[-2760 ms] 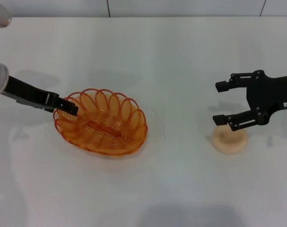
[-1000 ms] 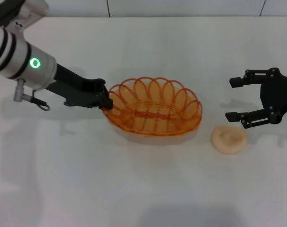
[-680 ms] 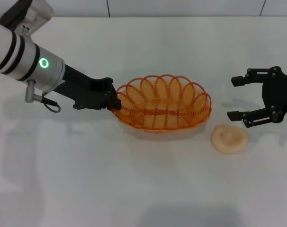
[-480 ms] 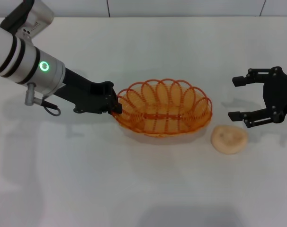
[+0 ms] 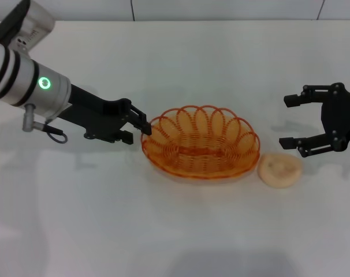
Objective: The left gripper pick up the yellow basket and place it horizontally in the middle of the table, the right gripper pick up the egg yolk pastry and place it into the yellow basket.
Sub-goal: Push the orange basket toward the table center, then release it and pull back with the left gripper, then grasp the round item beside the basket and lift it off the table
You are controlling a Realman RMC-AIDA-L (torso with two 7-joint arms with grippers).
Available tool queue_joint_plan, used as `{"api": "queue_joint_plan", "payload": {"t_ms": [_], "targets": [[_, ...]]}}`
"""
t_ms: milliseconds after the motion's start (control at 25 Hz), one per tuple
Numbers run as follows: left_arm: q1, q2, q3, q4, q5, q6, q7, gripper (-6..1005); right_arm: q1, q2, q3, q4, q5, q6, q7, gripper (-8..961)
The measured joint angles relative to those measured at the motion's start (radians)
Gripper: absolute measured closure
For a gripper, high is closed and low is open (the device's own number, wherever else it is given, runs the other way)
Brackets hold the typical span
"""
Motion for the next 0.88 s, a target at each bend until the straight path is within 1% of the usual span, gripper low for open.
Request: {"api": "queue_joint_plan", "payload": {"t_ms": [80, 160, 200, 280, 440, 520, 640, 720, 800, 880], "targets": [[0.004, 0.006, 0.000, 0.006, -0.002, 0.005, 0.005, 662, -0.003, 0.000, 0.002, 0.001, 0.000, 0.000, 0.001, 102], [0.004, 0.011, -0.001, 0.007, -0.002, 0.012, 0.008, 565, -0.004, 0.002, 0.004, 0.001, 0.000, 0.000, 0.002, 102], [0.005, 0.018, 0.000, 0.012, -0.001, 0.028, 0.009, 516, -0.005, 0.003, 0.004, 0.001, 0.000, 0.000, 0.004, 102], [0.007, 0.021, 0.000, 0.015, 0.000, 0.035, 0.010, 419, -0.005, 0.003, 0.004, 0.001, 0.000, 0.000, 0.012, 102], [0.059, 0.036, -0.005, 0.121, -0.026, 0.078, 0.064, 328, -0.006, 0.003, 0.005, 0.001, 0.000, 0.000, 0.042, 102], [0.090, 0.052, -0.021, 0.161, -0.076, 0.093, 0.147, 282, -0.006, 0.002, 0.005, 0.001, 0.000, -0.002, 0.065, 102], [0.134, 0.078, -0.073, 0.174, -0.178, 0.123, 0.321, 214, -0.006, 0.000, 0.005, -0.006, -0.001, -0.007, 0.107, 102], [0.169, 0.091, -0.114, 0.171, -0.248, 0.143, 0.450, 213, -0.006, 0.000, 0.003, -0.020, -0.010, -0.007, 0.150, 102], [0.205, 0.095, -0.157, 0.169, -0.320, 0.164, 0.608, 211, -0.007, 0.001, 0.000, -0.043, -0.028, -0.006, 0.195, 102], [0.248, 0.099, -0.194, 0.168, -0.381, 0.193, 0.781, 210, -0.007, 0.006, -0.008, -0.074, -0.055, -0.009, 0.247, 102]]}}
